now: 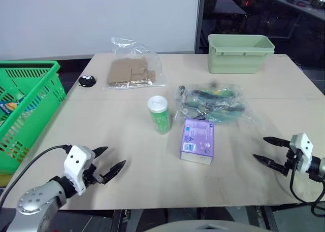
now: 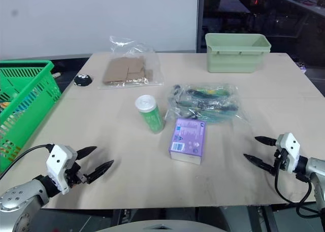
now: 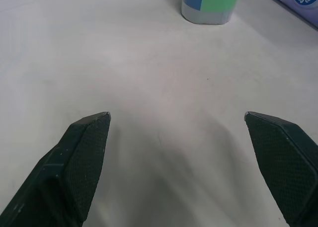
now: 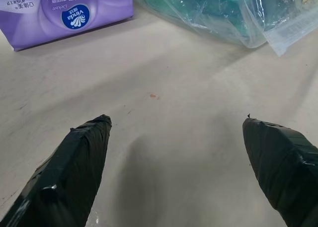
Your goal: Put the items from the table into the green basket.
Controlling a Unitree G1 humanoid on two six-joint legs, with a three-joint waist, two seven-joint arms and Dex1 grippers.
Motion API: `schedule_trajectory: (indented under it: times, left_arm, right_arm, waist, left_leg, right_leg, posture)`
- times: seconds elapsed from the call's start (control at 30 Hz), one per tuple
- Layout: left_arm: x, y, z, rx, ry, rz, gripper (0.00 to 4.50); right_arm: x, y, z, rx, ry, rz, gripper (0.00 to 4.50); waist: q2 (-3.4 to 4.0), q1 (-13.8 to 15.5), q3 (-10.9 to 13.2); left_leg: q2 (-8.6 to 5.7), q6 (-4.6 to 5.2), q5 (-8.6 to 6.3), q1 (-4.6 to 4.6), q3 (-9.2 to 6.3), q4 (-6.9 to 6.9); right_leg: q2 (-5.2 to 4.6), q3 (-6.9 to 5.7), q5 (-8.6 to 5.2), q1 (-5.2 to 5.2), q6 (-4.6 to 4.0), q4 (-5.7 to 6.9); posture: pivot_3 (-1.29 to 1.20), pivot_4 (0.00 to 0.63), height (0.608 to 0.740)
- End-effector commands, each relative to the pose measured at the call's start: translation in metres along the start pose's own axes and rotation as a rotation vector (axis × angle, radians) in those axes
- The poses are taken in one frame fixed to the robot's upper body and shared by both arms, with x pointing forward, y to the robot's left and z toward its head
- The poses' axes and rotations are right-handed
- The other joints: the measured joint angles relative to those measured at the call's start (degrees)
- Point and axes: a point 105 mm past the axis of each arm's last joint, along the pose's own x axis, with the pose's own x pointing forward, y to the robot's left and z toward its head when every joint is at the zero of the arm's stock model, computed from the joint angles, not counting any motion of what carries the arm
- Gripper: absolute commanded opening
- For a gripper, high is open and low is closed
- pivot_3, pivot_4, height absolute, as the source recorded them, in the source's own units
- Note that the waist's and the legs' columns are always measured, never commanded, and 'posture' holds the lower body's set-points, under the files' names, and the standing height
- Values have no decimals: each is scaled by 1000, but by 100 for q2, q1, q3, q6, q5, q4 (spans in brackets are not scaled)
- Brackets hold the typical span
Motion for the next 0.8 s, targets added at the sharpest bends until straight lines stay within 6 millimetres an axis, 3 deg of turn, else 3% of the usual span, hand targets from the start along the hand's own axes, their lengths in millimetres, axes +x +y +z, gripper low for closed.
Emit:
schedule_trajectory:
  times: [0.03,0.47,0.67,0.8]
  left_arm:
    - [-3,4,12,36,-35,-1,4474]
    - [3,6,15,38,-49,-6,4474]
    - [5,2,22,31,-87,-37,4474]
    - [1,1,28,42,-97,-78,4474]
  right_arm:
    - [-8,-12,10,-45,-29,-37,4500]
    - [-6,-17,13,-78,-23,-75,4500]
    - [-3,-25,28,-55,-73,-126,4500]
    - [3,-36,42,-183,-55,-175,4500]
  waist:
    - [-1,1,1]
    - [2,-5,3]
    - [6,-4,6]
    - [9,-10,11]
  left_leg:
    - [0,0,0,0,0,0]
    - [0,0,0,0,2,0]
    - [0,0,0,1,2,-1]
    - [0,0,0,-1,6,0]
  right_leg:
    - [0,0,0,0,0,0]
    - [2,1,0,1,0,1]
    - [2,3,0,0,0,1]
    - [2,6,0,0,0,1]
  posture:
    - [18,28,740]
    - [11,27,740]
    - [12,31,740]
    - [12,31,740]
